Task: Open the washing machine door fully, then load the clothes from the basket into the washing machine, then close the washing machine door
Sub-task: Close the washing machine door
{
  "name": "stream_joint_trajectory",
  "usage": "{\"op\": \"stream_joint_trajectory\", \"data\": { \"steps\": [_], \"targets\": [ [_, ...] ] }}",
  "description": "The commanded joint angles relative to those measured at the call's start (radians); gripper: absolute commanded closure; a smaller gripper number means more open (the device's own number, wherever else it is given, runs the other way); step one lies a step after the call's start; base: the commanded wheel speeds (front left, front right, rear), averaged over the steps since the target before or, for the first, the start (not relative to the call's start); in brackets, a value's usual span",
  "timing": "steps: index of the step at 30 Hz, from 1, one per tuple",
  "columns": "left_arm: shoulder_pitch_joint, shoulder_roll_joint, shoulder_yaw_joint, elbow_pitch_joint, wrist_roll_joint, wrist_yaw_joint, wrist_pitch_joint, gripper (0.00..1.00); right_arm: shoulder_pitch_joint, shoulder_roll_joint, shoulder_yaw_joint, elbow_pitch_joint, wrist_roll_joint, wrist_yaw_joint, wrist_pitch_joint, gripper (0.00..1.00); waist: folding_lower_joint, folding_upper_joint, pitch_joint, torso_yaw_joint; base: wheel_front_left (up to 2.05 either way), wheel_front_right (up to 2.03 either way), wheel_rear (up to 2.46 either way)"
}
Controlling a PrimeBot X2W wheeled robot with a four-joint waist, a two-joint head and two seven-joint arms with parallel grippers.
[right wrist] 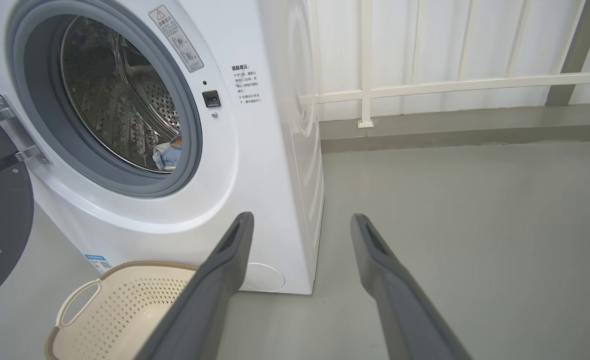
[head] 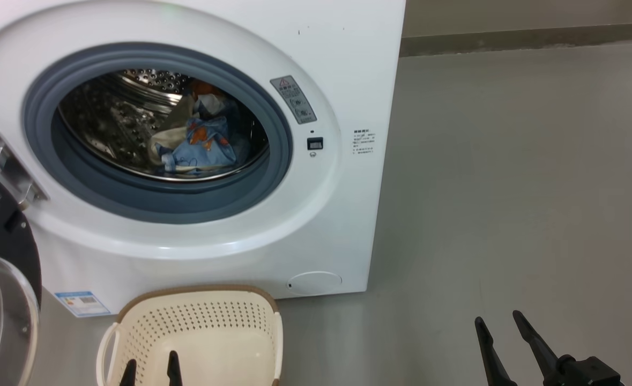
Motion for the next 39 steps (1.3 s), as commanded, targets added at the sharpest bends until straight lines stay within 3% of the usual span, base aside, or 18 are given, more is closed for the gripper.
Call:
{"op": "stream_joint_trajectory", "data": {
  "steps": [1,11,24,30,39],
  "targets": [
    [-0.037,0.009,0.027,-0.020,0.008,0.009,-0.006,0.00,-0.023,-0.007,0.027,-0.024,-0.001,0.002,-0.005,0.00,0.0000,-0.0001,0.001,0.000,-1.27,1.27,0.00],
    [-0.034,0.009,0.029,-0.018,0.013,0.006,-0.006,0.00,-0.026,-0.010,0.025,-0.023,-0.001,0.002,-0.005,0.00,0.0000,-0.0001,0.004,0.001,-1.33,1.33,0.00],
    [-0.040,0.009,0.019,-0.012,0.011,0.000,-0.006,0.00,-0.026,-0.012,0.026,-0.024,-0.004,0.002,-0.005,0.00,0.0000,-0.0001,0.009,0.014,-0.14,0.14,0.00],
    [-0.054,0.009,0.013,-0.010,0.014,0.007,-0.006,0.00,-0.031,-0.018,0.035,-0.025,-0.006,0.002,-0.005,0.00,0.0000,-0.0001,0.007,0.073,0.00,0.00,0.00],
    [-0.067,0.009,-0.007,-0.027,0.001,0.030,-0.006,0.00,-0.066,-0.037,0.064,-0.033,-0.012,0.002,-0.005,0.00,0.0000,-0.0001,0.004,0.220,0.00,0.00,0.00]
  ]
}}
